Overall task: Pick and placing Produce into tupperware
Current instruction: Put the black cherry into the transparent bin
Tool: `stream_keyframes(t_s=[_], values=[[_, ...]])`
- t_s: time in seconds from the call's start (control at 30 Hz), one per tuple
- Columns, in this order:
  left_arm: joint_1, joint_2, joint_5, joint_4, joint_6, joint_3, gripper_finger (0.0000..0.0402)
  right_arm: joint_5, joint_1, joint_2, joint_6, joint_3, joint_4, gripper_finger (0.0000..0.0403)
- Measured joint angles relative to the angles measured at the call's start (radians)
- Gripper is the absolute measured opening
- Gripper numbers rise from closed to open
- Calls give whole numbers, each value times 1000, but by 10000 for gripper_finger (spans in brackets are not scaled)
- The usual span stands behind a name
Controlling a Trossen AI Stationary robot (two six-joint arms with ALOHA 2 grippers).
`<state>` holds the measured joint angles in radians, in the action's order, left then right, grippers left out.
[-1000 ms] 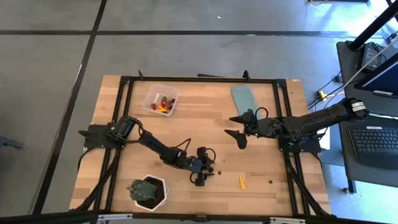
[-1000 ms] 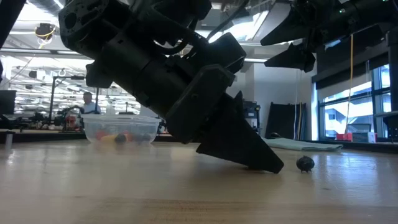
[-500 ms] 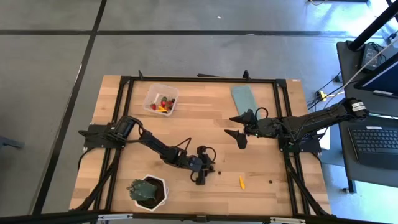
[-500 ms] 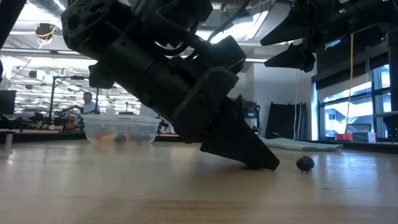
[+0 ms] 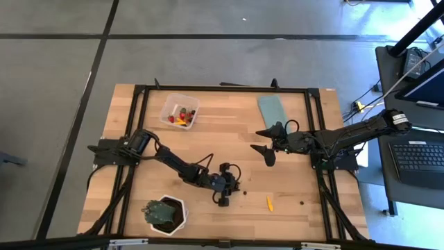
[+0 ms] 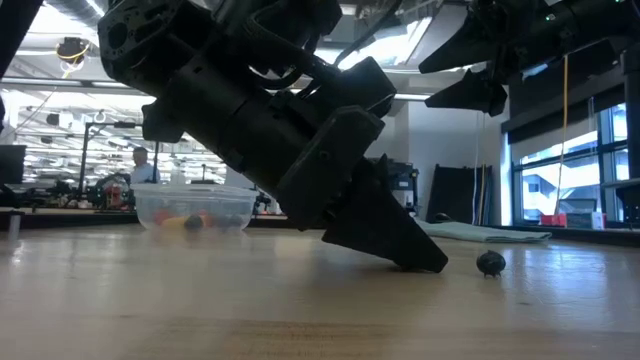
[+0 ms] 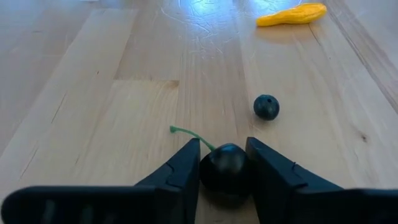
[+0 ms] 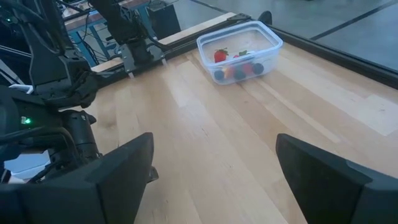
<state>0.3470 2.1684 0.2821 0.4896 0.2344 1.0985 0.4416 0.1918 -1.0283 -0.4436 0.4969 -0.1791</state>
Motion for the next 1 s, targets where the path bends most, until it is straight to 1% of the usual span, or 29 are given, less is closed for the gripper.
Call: stream_keyframes(t_s=[0.07,0.17,0.3,0.43,0.53,0.73,0.87,0.93,1.0], values=[[0,-7,9,-9,-3,0,111,0,0,0,0,0,0,339],[-15,-56,3,-37,-15,-5,110,0,0,0,0,0,0,339],[-62,-188,8,-101,-50,-2,103,0,0,0,0,0,0,339],[-118,-360,27,-232,-98,-2,103,0,0,0,1,0,-3,339],[-166,-515,67,-372,-137,-2,104,0,0,0,1,0,-4,339],[-266,-836,204,-721,-176,-2,103,0,0,0,5,0,-4,339],[-347,-1016,293,-975,-122,-2,103,2,0,0,5,0,-3,339],[-394,-1083,302,-1101,-77,-2,103,16,0,0,8,0,-3,339],[-446,-1124,302,-1220,-30,-2,105,26,-1,0,17,0,-3,339]])
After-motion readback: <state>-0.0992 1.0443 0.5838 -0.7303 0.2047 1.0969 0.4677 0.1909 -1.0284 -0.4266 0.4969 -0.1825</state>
